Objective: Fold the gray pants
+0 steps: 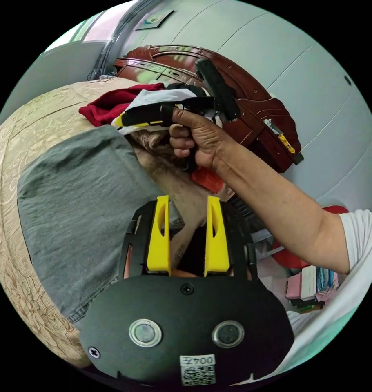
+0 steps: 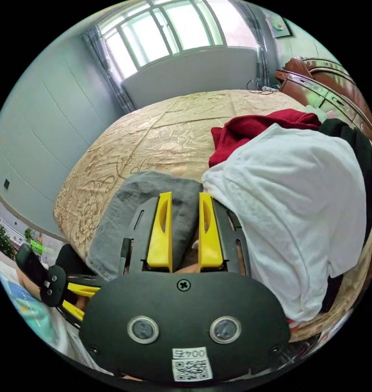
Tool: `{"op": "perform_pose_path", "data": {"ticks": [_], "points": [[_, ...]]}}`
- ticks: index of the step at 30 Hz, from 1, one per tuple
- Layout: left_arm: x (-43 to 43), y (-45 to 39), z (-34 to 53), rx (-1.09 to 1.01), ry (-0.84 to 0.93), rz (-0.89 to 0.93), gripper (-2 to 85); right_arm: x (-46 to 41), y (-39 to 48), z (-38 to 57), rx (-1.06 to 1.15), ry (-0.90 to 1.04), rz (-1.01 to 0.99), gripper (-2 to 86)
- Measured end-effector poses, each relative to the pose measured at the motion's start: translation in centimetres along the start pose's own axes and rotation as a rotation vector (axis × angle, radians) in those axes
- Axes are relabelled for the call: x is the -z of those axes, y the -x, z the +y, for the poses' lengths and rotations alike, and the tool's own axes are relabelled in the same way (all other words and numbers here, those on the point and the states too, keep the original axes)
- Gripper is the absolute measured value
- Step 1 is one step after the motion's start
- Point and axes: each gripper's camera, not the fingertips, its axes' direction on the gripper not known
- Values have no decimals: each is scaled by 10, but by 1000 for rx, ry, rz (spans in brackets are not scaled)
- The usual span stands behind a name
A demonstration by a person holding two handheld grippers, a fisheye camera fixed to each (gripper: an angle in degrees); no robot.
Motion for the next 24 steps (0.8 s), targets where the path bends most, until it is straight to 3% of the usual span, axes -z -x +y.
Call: {"op": "perform_pose_path", "data": {"ticks": [3,8,11,14,20,24], "points": [[36,1,6,-35,-88,-80,128,16,16,33,19,-61,43,59],[83,78,43,168,-233,-192,110,-23,41,98,87,-16,-227,41],[74,133,61,329,-220,-181,104,-69,38,134,67,80,-213,40],[36,166,76,413,-101,-166,96,-115,34,168,160,147,-45,11],[58,163,78,376,-185,-172,102,-92,35,198,162,27,-85,53],[91,187,100,443,-229,-249,128,-121,23,231,149,97,-89,80]]}}
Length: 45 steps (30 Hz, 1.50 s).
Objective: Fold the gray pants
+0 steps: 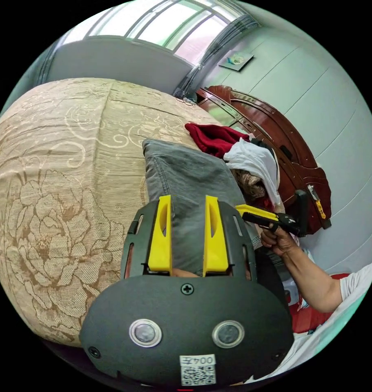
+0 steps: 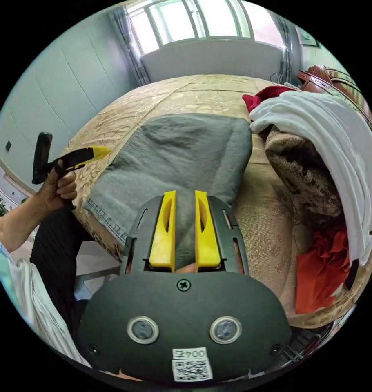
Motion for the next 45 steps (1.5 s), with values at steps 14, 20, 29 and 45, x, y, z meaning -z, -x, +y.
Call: {"op": "perform_pose_path", "data": {"ticks": [14,20,29,45], "points": [[-20,56,46,157,109,222,177,-13,-132,48,-586,-311,-331,148],[-15,74,60,198,90,231,165,-47,-148,37,-639,-212,-400,157],[-10,106,70,244,108,293,149,-57,-140,38,-564,-93,-559,133],[9,139,79,157,189,238,96,-24,-91,-46,-517,-55,-634,81]]}}
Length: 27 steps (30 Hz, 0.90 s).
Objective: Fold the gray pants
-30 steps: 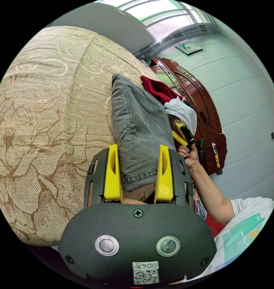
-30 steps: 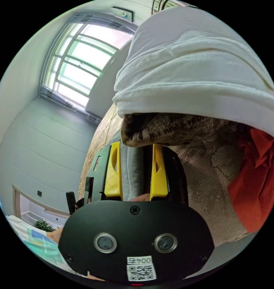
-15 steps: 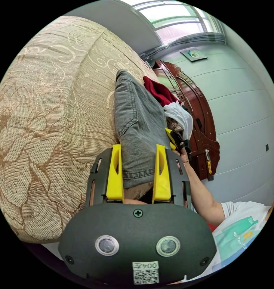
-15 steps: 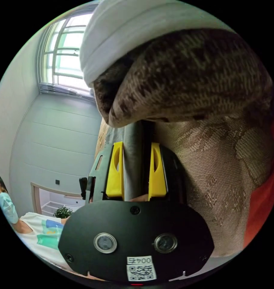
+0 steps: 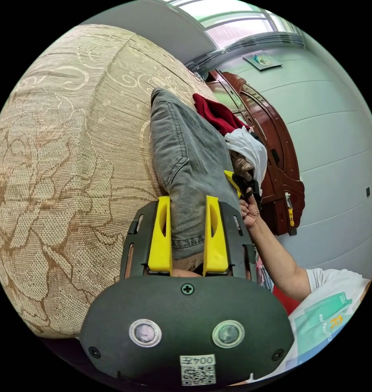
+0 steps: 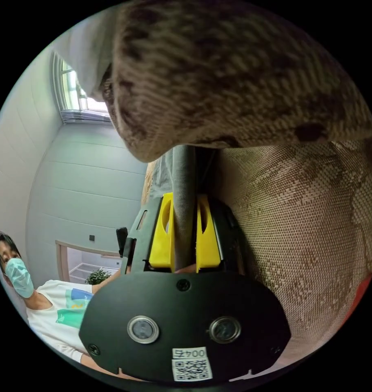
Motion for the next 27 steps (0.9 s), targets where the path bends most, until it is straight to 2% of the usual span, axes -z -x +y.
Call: {"op": "perform_pose_path", "data": {"ticks": [7,12,19,22,27], "points": [[41,-21,4,-110,-29,-117,46,-10,147,-16,171,-17,345,67],[90,-35,14,-165,-93,-123,44,-26,293,-31,419,3,521,65],[204,-20,60,-157,-285,-102,45,-68,455,-49,641,31,513,65],[259,7,92,-105,-363,-109,46,-112,516,-51,718,62,467,66],[356,66,145,-25,-463,-207,46,-246,621,-51,842,202,368,66]]}}
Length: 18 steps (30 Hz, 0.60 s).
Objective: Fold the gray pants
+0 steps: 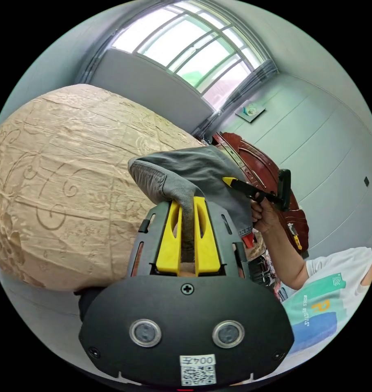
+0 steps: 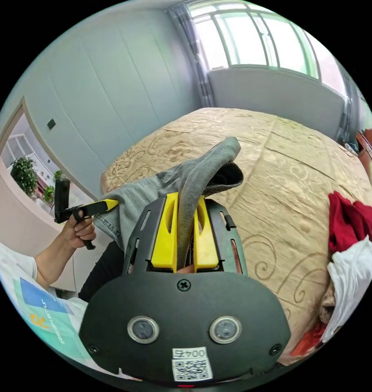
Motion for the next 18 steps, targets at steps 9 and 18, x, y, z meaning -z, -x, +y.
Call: {"op": "perform_pose_path", "data": {"ticks": [9,18], "points": [[193,144,-64,-91,-98,-392,53,-166,163,-207,91,-107,-241,66],[271,369,-89,299,143,-625,124,-331,224,-245,-31,100,-237,79]]}}
